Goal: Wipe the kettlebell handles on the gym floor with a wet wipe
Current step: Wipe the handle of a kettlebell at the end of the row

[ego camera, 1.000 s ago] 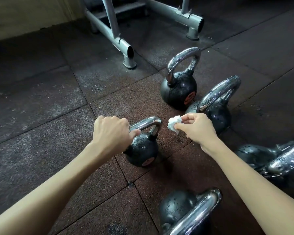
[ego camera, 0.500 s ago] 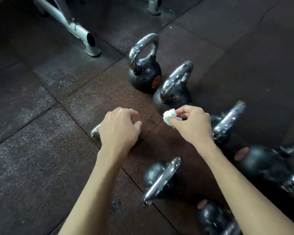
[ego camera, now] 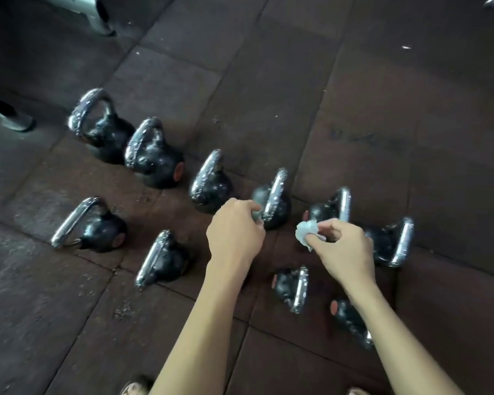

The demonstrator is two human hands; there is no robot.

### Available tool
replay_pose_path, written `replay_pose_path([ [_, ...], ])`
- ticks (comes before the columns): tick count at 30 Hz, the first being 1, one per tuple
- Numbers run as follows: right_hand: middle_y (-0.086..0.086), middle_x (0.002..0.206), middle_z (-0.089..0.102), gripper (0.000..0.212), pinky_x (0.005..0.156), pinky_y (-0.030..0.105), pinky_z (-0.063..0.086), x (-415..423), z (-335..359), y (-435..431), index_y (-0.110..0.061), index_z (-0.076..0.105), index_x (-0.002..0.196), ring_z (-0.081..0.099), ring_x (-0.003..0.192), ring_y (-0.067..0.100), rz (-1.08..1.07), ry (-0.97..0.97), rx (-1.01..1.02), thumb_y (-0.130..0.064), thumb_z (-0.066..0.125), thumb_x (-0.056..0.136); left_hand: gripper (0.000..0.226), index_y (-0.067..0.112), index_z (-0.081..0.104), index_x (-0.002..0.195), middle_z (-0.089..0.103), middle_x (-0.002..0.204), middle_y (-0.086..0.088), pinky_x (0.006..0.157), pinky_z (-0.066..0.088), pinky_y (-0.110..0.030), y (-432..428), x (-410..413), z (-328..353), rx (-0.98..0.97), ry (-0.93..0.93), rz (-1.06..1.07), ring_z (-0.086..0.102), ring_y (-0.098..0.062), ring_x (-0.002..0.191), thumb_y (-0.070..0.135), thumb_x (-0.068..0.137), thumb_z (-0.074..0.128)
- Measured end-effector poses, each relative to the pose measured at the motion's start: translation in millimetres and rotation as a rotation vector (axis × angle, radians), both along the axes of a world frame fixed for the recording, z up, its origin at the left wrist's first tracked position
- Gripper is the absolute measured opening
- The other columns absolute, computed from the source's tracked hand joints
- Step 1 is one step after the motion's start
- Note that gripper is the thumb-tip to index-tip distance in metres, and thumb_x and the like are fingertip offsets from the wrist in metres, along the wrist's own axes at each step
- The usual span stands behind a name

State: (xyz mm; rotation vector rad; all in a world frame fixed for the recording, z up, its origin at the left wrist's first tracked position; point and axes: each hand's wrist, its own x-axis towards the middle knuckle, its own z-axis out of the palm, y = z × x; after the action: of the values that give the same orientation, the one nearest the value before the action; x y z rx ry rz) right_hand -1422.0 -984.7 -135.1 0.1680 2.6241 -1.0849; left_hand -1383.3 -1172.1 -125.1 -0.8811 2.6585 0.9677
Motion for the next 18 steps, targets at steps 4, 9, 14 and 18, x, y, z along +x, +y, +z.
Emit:
replay_pose_path([
  [4,-0.015,0.079,0.075,0.006,0.072,0.016,0.045,-19.2,9.5,116.5,-0.029,0.075,0.078,0.070,0.087,0.006,-0.109,-0.016,-0.005,-0.024,0.076,0.075,0.033,0.037,0.071,0.127,0.061,0.128,0.007,0.093,0.052,-0.038,120.1,-24.1,22.1,0.006,-0.034,-0.055,0.061,-0.022,0.119,0.028,0.096,0.066],
  [9,-0.012,0.078,0.075,0.007,0.063,0.019,0.043,-37.2,13.8,252.8,-0.028,0.074,0.081,0.070,0.087,0.013,-0.229,-0.085,0.010,-0.029,0.078,0.075,0.029,0.038,0.071,0.123,0.062,0.126,0.009,0.094,0.052,-0.037,259.8,-48.5,29.0,0.069,-0.112,-0.075,0.063,-0.021,0.117,0.030,0.095,0.066],
  [14,-0.012,0.075,0.075,0.006,0.063,0.028,0.046,-65.7,-21.0,326.0,-0.027,0.074,0.080,0.070,0.083,0.014,-0.288,-0.111,-0.002,-0.030,0.077,0.075,0.031,0.037,0.073,0.120,0.069,0.124,0.010,0.096,0.053,-0.035,339.3,-80.7,-5.4,0.143,-0.197,-0.076,0.067,-0.020,0.114,0.023,0.093,0.066],
  [18,-0.011,0.076,0.075,0.007,0.065,0.029,0.049,-97.9,-66.0,342.8,-0.028,0.073,0.077,0.070,0.081,0.014,-0.265,-0.093,0.009,-0.035,0.075,0.075,0.034,0.035,0.073,0.123,0.072,0.121,0.009,0.096,0.053,-0.032,365.6,-104.1,-52.7,0.174,-0.238,-0.102,0.066,-0.020,0.115,0.022,0.092,0.066],
])
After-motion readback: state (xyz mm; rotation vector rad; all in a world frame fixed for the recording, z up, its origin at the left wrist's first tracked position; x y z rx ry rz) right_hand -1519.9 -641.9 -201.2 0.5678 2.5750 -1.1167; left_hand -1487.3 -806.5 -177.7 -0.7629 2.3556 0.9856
